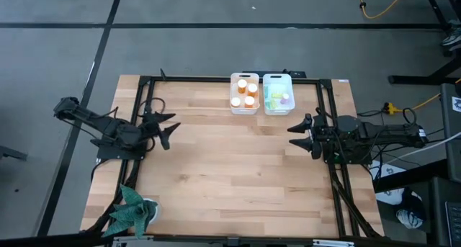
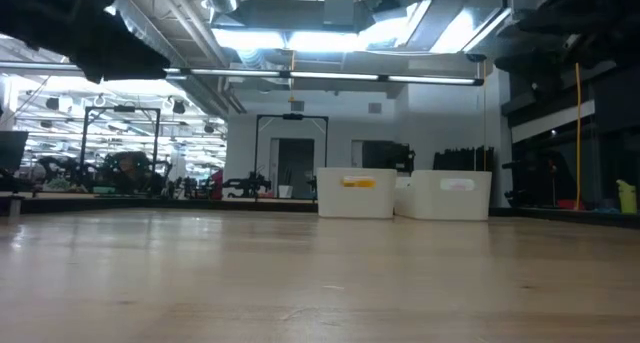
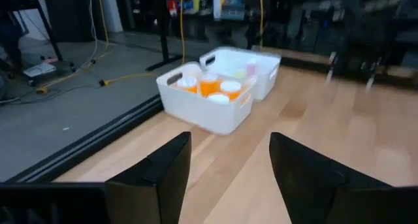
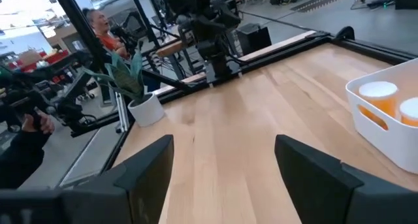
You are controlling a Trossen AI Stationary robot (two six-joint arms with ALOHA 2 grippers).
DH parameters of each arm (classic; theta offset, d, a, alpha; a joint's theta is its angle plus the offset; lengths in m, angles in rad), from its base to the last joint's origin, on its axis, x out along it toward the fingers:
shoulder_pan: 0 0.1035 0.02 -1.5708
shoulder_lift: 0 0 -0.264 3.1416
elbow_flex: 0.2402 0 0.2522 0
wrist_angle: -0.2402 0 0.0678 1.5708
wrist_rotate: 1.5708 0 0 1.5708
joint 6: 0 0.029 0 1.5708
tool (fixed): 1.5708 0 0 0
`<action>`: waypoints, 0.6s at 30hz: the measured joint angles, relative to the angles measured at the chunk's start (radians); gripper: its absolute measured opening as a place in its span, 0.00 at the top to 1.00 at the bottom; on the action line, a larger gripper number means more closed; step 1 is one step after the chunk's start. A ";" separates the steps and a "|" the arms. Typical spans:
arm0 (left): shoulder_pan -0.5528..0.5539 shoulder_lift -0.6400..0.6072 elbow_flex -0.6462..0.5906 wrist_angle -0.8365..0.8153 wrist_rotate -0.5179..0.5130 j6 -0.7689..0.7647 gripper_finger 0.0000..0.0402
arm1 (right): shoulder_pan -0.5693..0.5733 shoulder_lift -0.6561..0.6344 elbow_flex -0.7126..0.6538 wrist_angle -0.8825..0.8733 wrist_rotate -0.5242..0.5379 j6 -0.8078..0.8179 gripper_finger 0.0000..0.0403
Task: Pick and place medicine bottles into bin by pill shape (circle, oval)
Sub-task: Return to Home Position
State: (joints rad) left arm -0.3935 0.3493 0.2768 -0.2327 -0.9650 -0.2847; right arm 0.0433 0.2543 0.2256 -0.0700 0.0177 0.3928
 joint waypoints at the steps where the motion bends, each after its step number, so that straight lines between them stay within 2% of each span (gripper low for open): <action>1: 0.000 -0.020 -0.013 0.018 0.001 0.004 0.50 | 0.000 0.000 0.000 -0.004 0.000 -0.005 0.33; 11: 0.000 -0.145 -0.155 0.145 0.005 0.058 0.50 | 0.000 0.000 0.000 -0.038 0.042 -0.036 0.33; 18: 0.000 -0.176 -0.210 0.193 0.037 0.051 0.50 | 0.000 0.000 0.000 -0.072 0.043 -0.038 0.33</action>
State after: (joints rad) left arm -0.3931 0.1736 0.0666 -0.0393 -0.9276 -0.2334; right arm 0.0433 0.2543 0.2256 -0.1420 0.0602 0.3549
